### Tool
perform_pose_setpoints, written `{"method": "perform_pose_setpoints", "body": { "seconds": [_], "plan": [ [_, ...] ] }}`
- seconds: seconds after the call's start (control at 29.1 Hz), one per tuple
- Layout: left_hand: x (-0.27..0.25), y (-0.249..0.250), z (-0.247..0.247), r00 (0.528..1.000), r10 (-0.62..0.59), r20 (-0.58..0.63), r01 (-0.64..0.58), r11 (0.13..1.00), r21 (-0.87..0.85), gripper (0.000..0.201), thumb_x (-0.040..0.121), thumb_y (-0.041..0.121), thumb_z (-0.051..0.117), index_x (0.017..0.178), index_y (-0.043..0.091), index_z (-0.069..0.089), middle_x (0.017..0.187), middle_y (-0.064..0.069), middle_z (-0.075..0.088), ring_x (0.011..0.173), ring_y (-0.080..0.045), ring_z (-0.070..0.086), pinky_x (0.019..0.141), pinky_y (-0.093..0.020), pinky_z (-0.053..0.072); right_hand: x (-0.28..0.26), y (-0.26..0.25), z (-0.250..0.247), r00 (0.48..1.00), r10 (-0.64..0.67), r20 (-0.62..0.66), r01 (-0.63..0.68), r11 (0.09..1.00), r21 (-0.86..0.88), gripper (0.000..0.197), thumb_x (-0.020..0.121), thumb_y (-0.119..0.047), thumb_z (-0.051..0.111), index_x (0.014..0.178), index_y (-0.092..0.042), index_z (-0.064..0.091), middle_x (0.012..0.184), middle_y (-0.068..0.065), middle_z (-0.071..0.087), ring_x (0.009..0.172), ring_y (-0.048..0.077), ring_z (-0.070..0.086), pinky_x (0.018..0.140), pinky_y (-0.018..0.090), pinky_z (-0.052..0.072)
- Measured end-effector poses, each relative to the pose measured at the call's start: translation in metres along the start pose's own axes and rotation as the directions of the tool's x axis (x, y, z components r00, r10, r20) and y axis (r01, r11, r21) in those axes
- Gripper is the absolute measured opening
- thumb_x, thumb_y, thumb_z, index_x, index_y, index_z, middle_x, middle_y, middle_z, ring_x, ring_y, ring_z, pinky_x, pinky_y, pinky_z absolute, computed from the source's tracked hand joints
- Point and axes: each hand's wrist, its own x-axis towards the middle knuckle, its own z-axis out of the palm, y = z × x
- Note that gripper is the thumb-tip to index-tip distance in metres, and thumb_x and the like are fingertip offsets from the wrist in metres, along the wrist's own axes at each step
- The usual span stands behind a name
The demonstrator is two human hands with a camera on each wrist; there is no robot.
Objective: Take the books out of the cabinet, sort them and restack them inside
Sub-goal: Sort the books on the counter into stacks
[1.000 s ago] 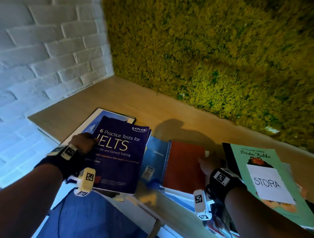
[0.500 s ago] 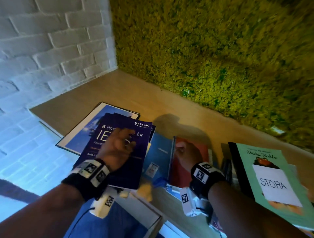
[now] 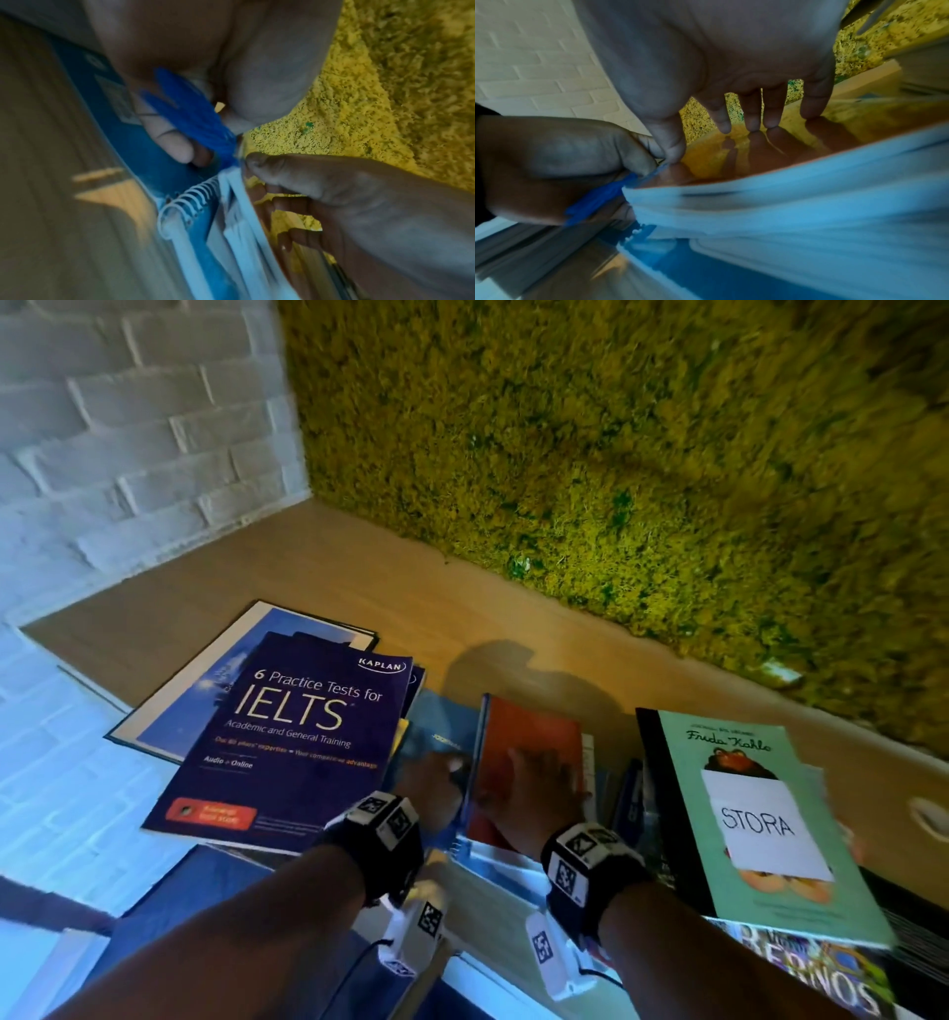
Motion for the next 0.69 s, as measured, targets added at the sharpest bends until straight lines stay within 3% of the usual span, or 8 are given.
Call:
{"method": "perform_pose_setpoints", "body": {
  "seconds": [0.1,0.17,0.27,0.38,0.41,0.48,0.58,0.69],
  "plan": [
    [0.0,-0.005,0.001,0.995,0.1,0.008,-0.1,0.995,0.015,0.038,0.095,0.019,0.056,0.128,0.035,0.066,0.114,0.003,0.075,0.098,-0.012,0.07,0.073,-0.015,0.05,-0.01,-0.007,-0.013,0.998,0.047,0.047,-0.049,0.998,0.035,0.111,0.069,-0.091,0.045,0.156,-0.03,0.011,0.16,0.009,0.019,0.147,0.041,0.02,0.115,0.064,0.024],
    [0.002,-0.006,-0.004,0.987,0.15,0.058,-0.153,0.987,0.039,0.042,0.093,0.02,0.056,0.127,0.042,0.064,0.111,0.005,0.076,0.096,-0.011,0.071,0.08,-0.024,0.056,-0.01,-0.01,-0.017,0.995,0.058,0.084,-0.062,0.997,0.046,0.116,0.069,-0.089,0.049,0.157,-0.031,0.001,0.162,0.011,0.016,0.148,0.043,0.017,0.115,0.064,0.024],
    [-0.001,-0.003,-0.008,0.974,0.207,0.095,-0.213,0.976,0.053,0.045,0.092,0.011,0.056,0.125,0.04,0.066,0.111,0.001,0.076,0.097,-0.013,0.071,0.088,-0.026,0.055,-0.004,-0.019,-0.024,0.993,0.059,0.099,-0.067,0.995,0.077,0.109,0.074,-0.069,0.062,0.154,-0.04,-0.007,0.156,0.021,0.023,0.142,0.048,0.027,0.112,0.058,0.032],
    [-0.006,0.002,-0.005,0.98,0.187,0.071,-0.194,0.974,0.113,0.049,0.091,0.016,0.056,0.136,0.036,0.059,0.121,-0.004,0.072,0.109,-0.024,0.068,0.094,-0.033,0.055,0.001,-0.028,-0.026,0.995,0.03,0.097,-0.042,0.991,0.129,0.102,0.086,-0.048,0.055,0.144,-0.057,-0.029,0.15,0.03,0.03,0.131,0.05,0.042,0.102,0.053,0.04],
    [-0.006,0.002,0.0,0.986,0.155,0.061,-0.161,0.98,0.12,0.05,0.091,0.021,0.056,0.14,0.033,0.054,0.125,-0.009,0.068,0.112,-0.029,0.067,0.096,-0.039,0.054,0.002,-0.029,-0.026,0.995,0.011,0.102,-0.027,0.987,0.158,0.093,0.089,-0.043,0.05,0.143,-0.062,-0.023,0.147,0.028,0.035,0.126,0.048,0.048,0.095,0.048,0.045],
    [-0.008,0.008,0.011,0.997,0.065,0.044,-0.074,0.966,0.248,0.057,0.09,0.028,0.059,0.144,0.028,0.042,0.129,-0.015,0.056,0.114,-0.04,0.063,0.098,-0.048,0.053,0.004,-0.027,-0.024,0.991,-0.047,0.123,0.027,0.986,0.162,0.069,0.092,-0.038,0.045,0.146,-0.064,0.012,0.139,0.016,0.047,0.118,0.04,0.057,0.09,0.04,0.05],
    [-0.018,0.021,0.027,1.0,0.007,0.027,-0.018,0.905,0.425,0.057,0.092,0.026,0.059,0.144,0.02,0.037,0.13,-0.014,0.045,0.118,-0.043,0.058,0.101,-0.05,0.049,0.004,-0.021,-0.029,0.984,-0.156,0.084,0.151,0.986,0.068,0.037,0.094,-0.029,0.047,0.128,-0.033,0.061,0.129,0.01,0.064,0.117,0.034,0.061,0.098,0.035,0.051],
    [-0.017,0.028,0.035,1.0,-0.002,0.009,-0.001,0.947,0.322,0.047,0.093,0.025,0.057,0.135,0.019,0.04,0.127,-0.016,0.05,0.118,-0.044,0.057,0.098,-0.047,0.046,0.005,-0.012,-0.038,0.99,-0.143,0.019,0.14,0.984,0.11,0.017,0.093,-0.028,0.055,0.102,-0.025,0.068,0.112,0.009,0.071,0.107,0.031,0.066,0.087,0.029,0.051]
  ]
}}
